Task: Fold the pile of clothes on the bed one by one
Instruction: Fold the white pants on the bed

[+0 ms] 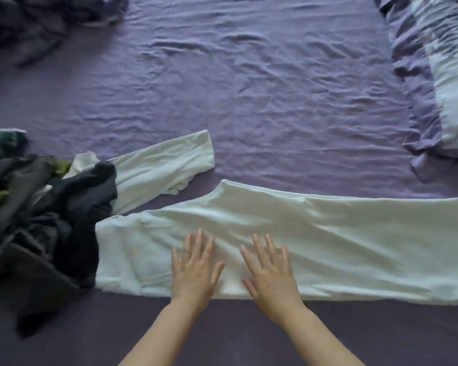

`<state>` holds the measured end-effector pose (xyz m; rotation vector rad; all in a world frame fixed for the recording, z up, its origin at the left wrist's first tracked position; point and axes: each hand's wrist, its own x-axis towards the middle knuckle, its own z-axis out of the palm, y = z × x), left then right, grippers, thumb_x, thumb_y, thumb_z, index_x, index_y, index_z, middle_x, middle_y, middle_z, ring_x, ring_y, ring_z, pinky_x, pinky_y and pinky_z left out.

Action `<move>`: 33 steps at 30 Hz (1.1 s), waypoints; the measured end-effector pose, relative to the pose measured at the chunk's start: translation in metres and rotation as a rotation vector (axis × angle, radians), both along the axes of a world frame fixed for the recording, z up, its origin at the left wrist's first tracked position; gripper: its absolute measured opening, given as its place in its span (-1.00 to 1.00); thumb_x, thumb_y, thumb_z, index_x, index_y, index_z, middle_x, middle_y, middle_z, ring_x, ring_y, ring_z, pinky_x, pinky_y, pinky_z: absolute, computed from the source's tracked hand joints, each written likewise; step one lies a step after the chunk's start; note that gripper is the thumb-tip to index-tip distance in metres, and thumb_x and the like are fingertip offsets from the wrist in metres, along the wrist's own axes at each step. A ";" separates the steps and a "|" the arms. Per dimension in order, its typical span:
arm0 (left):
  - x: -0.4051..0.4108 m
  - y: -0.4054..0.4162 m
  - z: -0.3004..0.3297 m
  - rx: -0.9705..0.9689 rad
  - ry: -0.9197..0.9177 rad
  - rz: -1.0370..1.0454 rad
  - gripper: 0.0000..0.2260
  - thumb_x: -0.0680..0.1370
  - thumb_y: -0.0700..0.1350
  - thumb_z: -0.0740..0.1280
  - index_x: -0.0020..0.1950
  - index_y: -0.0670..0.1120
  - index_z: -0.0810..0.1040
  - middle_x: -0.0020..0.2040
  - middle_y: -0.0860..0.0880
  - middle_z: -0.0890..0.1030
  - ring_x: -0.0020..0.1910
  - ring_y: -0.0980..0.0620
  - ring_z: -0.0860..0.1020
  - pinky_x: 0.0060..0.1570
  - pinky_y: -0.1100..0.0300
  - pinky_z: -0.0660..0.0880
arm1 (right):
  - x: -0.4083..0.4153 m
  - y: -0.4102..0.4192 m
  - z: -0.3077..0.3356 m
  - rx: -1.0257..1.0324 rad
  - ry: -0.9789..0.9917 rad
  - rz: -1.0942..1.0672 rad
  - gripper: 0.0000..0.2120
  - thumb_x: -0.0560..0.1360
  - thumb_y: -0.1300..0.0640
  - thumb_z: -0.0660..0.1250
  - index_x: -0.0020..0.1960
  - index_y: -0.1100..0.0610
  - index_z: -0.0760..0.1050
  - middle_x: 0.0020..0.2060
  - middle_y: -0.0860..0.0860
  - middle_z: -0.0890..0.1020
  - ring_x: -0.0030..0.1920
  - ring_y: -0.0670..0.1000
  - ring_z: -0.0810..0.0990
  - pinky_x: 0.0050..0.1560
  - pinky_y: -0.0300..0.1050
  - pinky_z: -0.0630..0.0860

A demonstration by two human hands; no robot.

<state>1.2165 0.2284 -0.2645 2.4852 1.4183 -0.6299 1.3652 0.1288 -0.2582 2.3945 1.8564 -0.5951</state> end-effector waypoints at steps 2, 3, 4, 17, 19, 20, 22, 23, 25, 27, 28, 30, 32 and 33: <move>-0.046 0.024 0.000 0.003 0.076 0.147 -0.40 0.60 0.23 -0.03 0.55 0.08 -0.18 0.57 -0.02 -0.19 0.54 -0.06 -0.22 0.47 -0.16 -0.20 | -0.036 0.024 0.003 -0.018 0.028 0.044 -0.31 0.11 -0.12 0.59 0.21 0.00 0.57 0.24 0.13 0.55 0.24 0.25 0.52 0.08 0.31 0.48; -0.068 0.034 0.002 0.017 0.083 0.209 -0.40 0.60 0.22 -0.03 0.54 0.08 -0.22 0.57 -0.02 -0.22 0.53 -0.05 -0.24 0.47 -0.15 -0.21 | -0.051 0.035 0.003 -0.013 0.039 0.065 -0.32 0.09 -0.11 0.60 0.19 0.01 0.59 0.22 0.13 0.57 0.22 0.25 0.53 0.06 0.30 0.49; -0.088 0.044 0.004 0.033 0.081 0.253 -0.39 0.60 0.21 -0.02 0.54 0.08 -0.22 0.56 -0.02 -0.21 0.53 -0.05 -0.23 0.47 -0.15 -0.20 | -0.066 0.046 0.002 -0.004 0.042 0.083 -0.33 0.08 -0.09 0.61 0.17 0.00 0.60 0.20 0.12 0.59 0.20 0.25 0.55 0.04 0.30 0.50; -0.178 0.088 0.004 -0.245 -0.516 1.017 -0.38 0.47 0.04 0.39 0.45 -0.13 0.26 0.29 -0.19 0.40 0.18 -0.16 0.44 0.05 0.14 0.37 | -0.130 0.099 -0.034 -0.233 -0.049 0.172 -0.40 0.55 -0.29 -0.11 0.50 -0.17 -0.23 0.49 0.05 -0.34 0.45 0.20 -0.42 0.37 0.36 -0.17; -0.177 0.089 0.014 -0.287 -0.621 1.030 -0.50 0.45 0.01 0.40 0.35 -0.06 0.38 0.16 -0.04 0.52 0.07 -0.02 0.51 -0.07 0.19 0.38 | -0.138 0.103 -0.018 -0.185 0.052 0.143 -0.34 0.52 -0.35 -0.06 0.52 -0.15 -0.16 0.53 0.03 -0.23 0.51 0.14 -0.28 0.43 0.21 -0.12; -0.176 0.089 0.021 -0.306 -0.695 1.034 -0.55 0.44 0.02 0.40 0.29 0.01 0.41 0.08 0.08 0.56 0.01 0.09 0.53 -0.11 0.22 0.40 | -0.144 0.105 -0.008 -0.135 0.158 0.147 -0.32 0.50 -0.37 -0.03 0.52 -0.16 -0.14 0.52 -0.02 -0.22 0.52 0.08 -0.26 0.46 0.10 -0.11; -0.170 0.088 0.042 -0.358 -0.877 1.050 -0.63 0.41 0.06 0.44 0.17 0.22 0.44 -0.02 0.26 0.56 -0.04 0.30 0.54 -0.14 0.30 0.45 | -0.160 0.112 0.015 -0.011 0.441 0.164 -0.32 0.49 -0.35 0.08 0.50 -0.22 -0.11 0.50 -0.17 -0.15 0.52 -0.09 -0.21 0.46 -0.17 -0.10; -0.168 0.088 0.052 -0.400 -0.975 1.052 -0.66 0.40 0.06 0.46 0.11 0.27 0.45 -0.02 0.27 0.59 -0.03 0.34 0.55 -0.10 0.33 0.48 | -0.169 0.117 0.026 0.053 0.578 0.138 -0.33 0.50 -0.29 0.15 0.49 -0.22 -0.07 0.50 -0.20 -0.04 0.51 -0.15 -0.10 0.45 -0.27 -0.05; -0.167 0.088 0.070 -0.549 -1.167 1.010 -0.64 0.42 0.03 0.48 0.16 0.25 0.49 0.06 0.22 0.63 0.05 0.28 0.58 -0.01 0.31 0.55 | -0.183 0.124 0.046 0.201 0.749 0.015 -0.41 0.51 -0.07 0.31 0.47 -0.11 0.18 0.40 -0.17 0.32 0.40 -0.17 0.28 0.37 -0.32 0.21; -0.169 0.088 0.082 -0.724 -1.277 0.919 -0.51 0.43 -0.02 0.48 0.32 0.16 0.44 0.18 0.14 0.61 0.15 0.18 0.57 0.09 0.31 0.52 | -0.185 0.127 0.058 0.349 0.772 -0.086 -0.54 0.49 0.11 0.38 0.37 0.04 0.39 0.26 -0.11 0.52 0.25 -0.16 0.47 0.24 -0.32 0.37; -0.170 0.089 0.086 -0.781 -1.295 0.889 -0.46 0.42 -0.06 0.49 0.36 0.13 0.41 0.22 0.11 0.59 0.19 0.16 0.56 0.12 0.30 0.50 | -0.184 0.126 0.062 0.393 0.785 -0.123 -0.59 0.49 0.16 0.39 0.32 0.08 0.45 0.22 -0.09 0.55 0.22 -0.16 0.51 0.21 -0.35 0.38; -0.172 0.089 0.093 -0.833 -1.300 0.860 -0.42 0.42 -0.13 0.48 0.39 0.11 0.38 0.25 0.08 0.57 0.21 0.12 0.55 0.13 0.27 0.51 | -0.178 0.124 0.070 0.404 0.847 -0.197 -0.70 0.52 0.19 0.34 0.24 0.06 0.52 0.13 -0.14 0.61 0.15 -0.19 0.56 0.13 -0.39 0.41; -0.172 0.089 0.099 -0.841 -1.309 0.847 -0.45 0.47 -0.23 0.42 0.42 0.01 0.37 0.24 0.03 0.58 0.20 0.05 0.56 0.09 0.23 0.53 | -0.172 0.120 0.078 0.377 0.949 -0.272 -0.78 0.55 0.17 0.29 0.15 -0.07 0.53 -0.04 -0.26 0.64 0.00 -0.24 0.59 0.00 -0.42 0.43; -0.173 0.090 0.103 -0.838 -1.335 0.835 -0.50 0.50 -0.27 0.39 0.41 -0.03 0.39 0.23 -0.02 0.59 0.19 -0.01 0.57 0.08 0.19 0.54 | -0.169 0.118 0.084 0.381 1.001 -0.305 -0.78 0.56 0.17 0.28 0.10 -0.13 0.51 -0.09 -0.26 0.63 -0.05 -0.24 0.59 -0.05 -0.43 0.43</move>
